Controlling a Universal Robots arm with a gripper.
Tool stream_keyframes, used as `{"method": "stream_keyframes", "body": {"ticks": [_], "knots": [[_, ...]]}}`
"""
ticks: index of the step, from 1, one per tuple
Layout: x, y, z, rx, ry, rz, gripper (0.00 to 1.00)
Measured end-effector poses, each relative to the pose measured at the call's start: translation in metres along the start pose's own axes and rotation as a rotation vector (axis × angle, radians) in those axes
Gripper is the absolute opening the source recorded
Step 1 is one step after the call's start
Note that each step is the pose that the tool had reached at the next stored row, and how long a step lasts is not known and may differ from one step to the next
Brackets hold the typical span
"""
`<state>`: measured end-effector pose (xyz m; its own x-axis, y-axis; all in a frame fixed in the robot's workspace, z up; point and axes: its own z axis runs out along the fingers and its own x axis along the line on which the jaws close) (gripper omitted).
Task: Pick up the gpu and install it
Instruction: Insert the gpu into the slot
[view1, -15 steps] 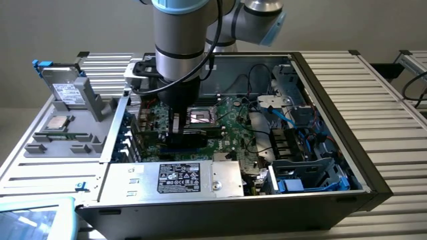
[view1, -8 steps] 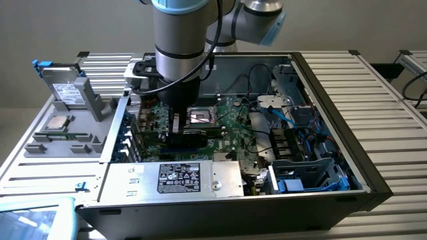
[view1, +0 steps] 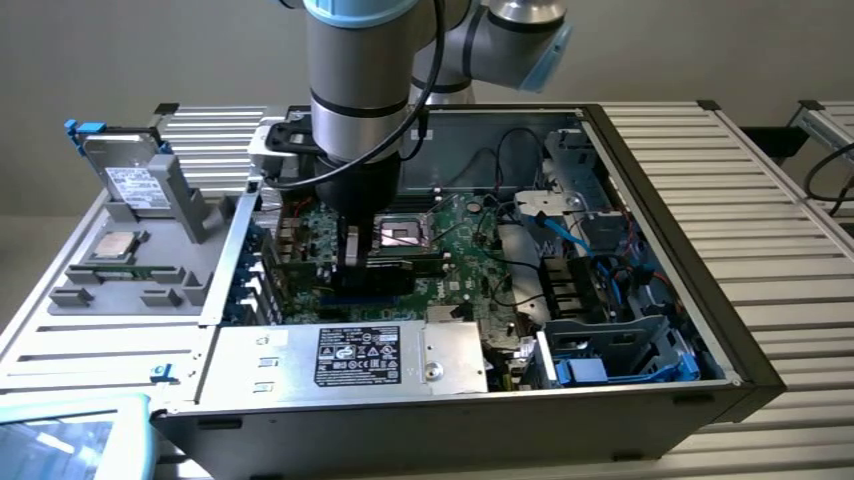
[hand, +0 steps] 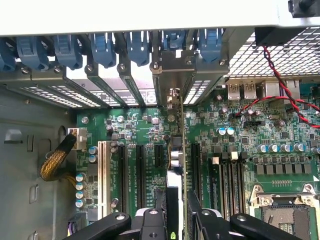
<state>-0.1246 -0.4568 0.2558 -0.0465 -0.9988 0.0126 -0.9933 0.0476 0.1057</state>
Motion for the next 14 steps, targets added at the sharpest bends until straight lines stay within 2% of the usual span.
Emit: {"method": "stream_keyframes", "body": {"ticks": [14], "knots": [[0.0000,0.0002,0.0028,-0.0005,0.0002,0.000,0.27]]}}
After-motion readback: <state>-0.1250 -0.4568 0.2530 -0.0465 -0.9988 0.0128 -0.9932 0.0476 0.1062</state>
